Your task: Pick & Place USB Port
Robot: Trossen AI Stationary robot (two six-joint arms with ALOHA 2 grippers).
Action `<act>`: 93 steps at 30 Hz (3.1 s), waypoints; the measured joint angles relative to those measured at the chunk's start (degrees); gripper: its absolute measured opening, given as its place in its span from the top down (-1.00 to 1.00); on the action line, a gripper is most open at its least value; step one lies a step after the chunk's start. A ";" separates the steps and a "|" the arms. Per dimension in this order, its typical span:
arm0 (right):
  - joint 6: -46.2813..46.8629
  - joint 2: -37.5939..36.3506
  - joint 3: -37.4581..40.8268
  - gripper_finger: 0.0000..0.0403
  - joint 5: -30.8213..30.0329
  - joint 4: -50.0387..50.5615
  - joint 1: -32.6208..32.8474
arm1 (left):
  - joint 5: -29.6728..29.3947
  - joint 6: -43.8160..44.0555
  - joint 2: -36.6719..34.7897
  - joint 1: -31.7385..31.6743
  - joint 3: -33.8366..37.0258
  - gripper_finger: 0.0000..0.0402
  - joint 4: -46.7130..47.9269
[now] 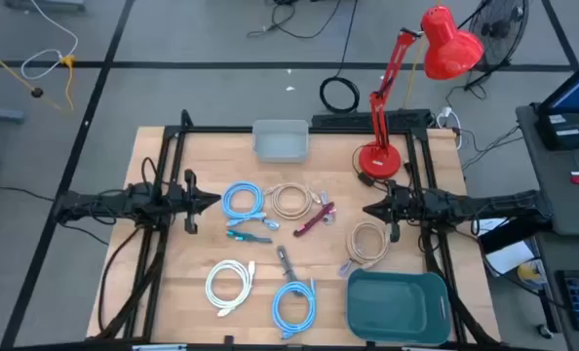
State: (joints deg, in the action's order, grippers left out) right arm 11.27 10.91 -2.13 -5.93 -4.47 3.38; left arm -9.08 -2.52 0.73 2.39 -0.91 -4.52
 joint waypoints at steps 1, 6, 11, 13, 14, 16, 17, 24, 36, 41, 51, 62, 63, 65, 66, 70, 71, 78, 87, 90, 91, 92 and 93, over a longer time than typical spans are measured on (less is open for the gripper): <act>0.00 -0.02 0.00 1.00 0.00 0.00 0.00 | 0.01 0.00 0.01 0.00 -0.01 0.89 0.00; 0.00 0.00 0.00 1.00 0.00 -0.02 0.00 | 0.00 0.00 0.01 0.00 -0.01 0.89 -0.01; 0.00 0.00 0.00 1.00 0.00 -0.01 0.00 | 0.00 0.00 0.01 0.00 -0.01 0.89 -0.01; -0.01 0.00 0.00 1.00 0.00 -0.01 0.00 | 0.01 0.00 0.01 -0.02 -0.01 0.89 0.00; -0.02 0.00 0.00 1.00 0.00 -0.01 0.00 | 0.01 0.00 0.01 -0.01 -0.01 0.89 -0.02; 0.00 0.00 0.00 1.00 0.00 0.00 0.00 | 0.01 0.00 0.01 -0.01 -0.02 0.89 0.00; 0.00 0.00 0.00 1.00 0.00 -0.02 0.00 | 0.01 0.00 0.01 -0.02 0.00 0.89 -0.01; -0.01 -0.02 0.00 1.00 0.00 -0.01 -0.01 | 0.00 0.00 0.02 -0.02 0.00 0.89 0.00; -0.01 -0.02 0.00 1.00 0.00 0.00 0.00 | 0.00 0.01 0.01 -0.01 -0.01 0.89 -0.01; -0.01 0.00 0.00 1.00 0.00 -0.01 0.00 | 0.02 0.00 0.01 -0.01 -0.02 0.89 -0.02; 0.05 -0.02 0.00 1.00 0.00 -1.40 -0.01 | 0.01 0.00 0.02 -0.01 -0.02 0.89 -0.01; 65.80 0.00 0.00 1.00 3.14 -11.58 0.11 | 0.00 0.00 0.01 -0.02 0.00 0.89 0.00; 70.75 -0.01 0.00 1.00 3.13 -13.19 0.11 | 0.00 0.00 0.01 -0.02 -0.01 0.89 0.00; 76.25 -0.01 0.00 1.00 2.84 -15.42 0.11 | 0.00 0.00 0.00 -0.02 -0.02 0.89 0.00; 77.24 0.00 0.00 1.00 2.46 -16.46 0.11 | 0.01 0.00 0.00 -0.01 -0.01 0.89 0.00; 77.72 0.00 0.02 1.00 1.22 -21.53 0.11 | 0.01 0.00 0.02 0.00 -0.02 0.89 0.00; 77.44 0.00 0.02 1.00 1.22 -22.83 0.11 | 0.00 0.00 0.00 -0.01 0.00 0.89 0.00; 75.04 -0.02 0.02 1.00 -1.54 -28.97 0.10 | -0.92 -0.84 0.00 -0.09 -0.02 0.89 0.00; 72.39 -0.01 0.02 1.00 -11.40 -28.75 0.09 | -15.89 -4.45 0.01 -0.26 0.00 0.89 -4.22; 71.11 0.00 0.02 1.00 -14.54 -28.66 0.09 | -16.44 -2.45 0.00 -0.24 0.00 0.89 -7.99; 70.41 0.00 0.02 1.00 -15.64 -28.69 0.09 | -16.44 -2.08 0.00 -0.24 -0.01 0.89 -8.78; 69.69 0.00 0.02 1.00 -16.87 -28.69 0.09 | -16.46 -1.71 0.02 -0.24 0.00 0.89 -9.65; 69.04 0.00 0.02 1.00 -17.97 -28.69 0.09 | -17.25 -1.94 0.07 -0.39 0.08 0.89 -11.80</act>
State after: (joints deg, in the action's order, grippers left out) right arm 80.30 10.92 -2.11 -23.91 -33.16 3.46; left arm -26.33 -4.47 0.81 2.00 -0.83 -16.32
